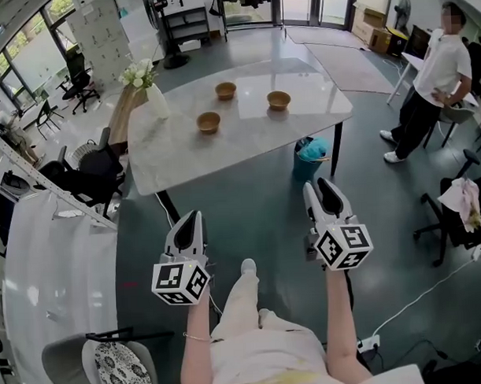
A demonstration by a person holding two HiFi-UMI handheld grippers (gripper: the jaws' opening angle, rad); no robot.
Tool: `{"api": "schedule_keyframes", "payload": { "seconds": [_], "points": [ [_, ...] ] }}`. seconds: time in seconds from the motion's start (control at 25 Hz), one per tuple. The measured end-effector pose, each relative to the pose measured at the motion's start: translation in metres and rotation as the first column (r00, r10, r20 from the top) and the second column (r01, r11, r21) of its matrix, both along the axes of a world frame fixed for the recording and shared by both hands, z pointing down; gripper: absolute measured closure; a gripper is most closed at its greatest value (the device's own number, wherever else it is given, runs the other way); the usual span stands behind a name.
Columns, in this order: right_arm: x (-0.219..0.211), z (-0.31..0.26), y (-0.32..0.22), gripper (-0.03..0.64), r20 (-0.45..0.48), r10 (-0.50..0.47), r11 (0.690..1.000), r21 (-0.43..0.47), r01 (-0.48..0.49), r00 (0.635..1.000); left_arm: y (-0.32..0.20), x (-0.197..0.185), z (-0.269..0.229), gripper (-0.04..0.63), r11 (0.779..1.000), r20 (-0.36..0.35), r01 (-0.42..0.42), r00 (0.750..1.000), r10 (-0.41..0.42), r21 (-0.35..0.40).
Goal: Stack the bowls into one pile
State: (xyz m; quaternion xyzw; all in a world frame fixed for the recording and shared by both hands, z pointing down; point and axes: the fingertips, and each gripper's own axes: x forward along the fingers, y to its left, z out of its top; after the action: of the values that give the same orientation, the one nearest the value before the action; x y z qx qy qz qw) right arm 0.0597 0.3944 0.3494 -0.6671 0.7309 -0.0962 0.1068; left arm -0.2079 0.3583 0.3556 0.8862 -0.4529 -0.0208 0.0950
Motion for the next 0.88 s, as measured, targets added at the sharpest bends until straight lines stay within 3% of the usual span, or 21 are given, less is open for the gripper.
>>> {"api": "schedule_keyframes", "payload": {
  "seconds": [0.6, 0.88],
  "points": [
    [0.039, 0.009, -0.150, 0.488, 0.004, 0.071, 0.996, -0.046, -0.071, 0.997, -0.180, 0.060, 0.006, 0.595, 0.995, -0.032, -0.096, 0.995, 0.095, -0.038],
    [0.052, 0.008, -0.205, 0.488, 0.026, 0.110, 0.993, -0.047, -0.108, 0.994, -0.241, 0.073, 0.006, 0.595, 0.991, -0.036, -0.125, 0.992, 0.124, -0.040]
  ]
}}
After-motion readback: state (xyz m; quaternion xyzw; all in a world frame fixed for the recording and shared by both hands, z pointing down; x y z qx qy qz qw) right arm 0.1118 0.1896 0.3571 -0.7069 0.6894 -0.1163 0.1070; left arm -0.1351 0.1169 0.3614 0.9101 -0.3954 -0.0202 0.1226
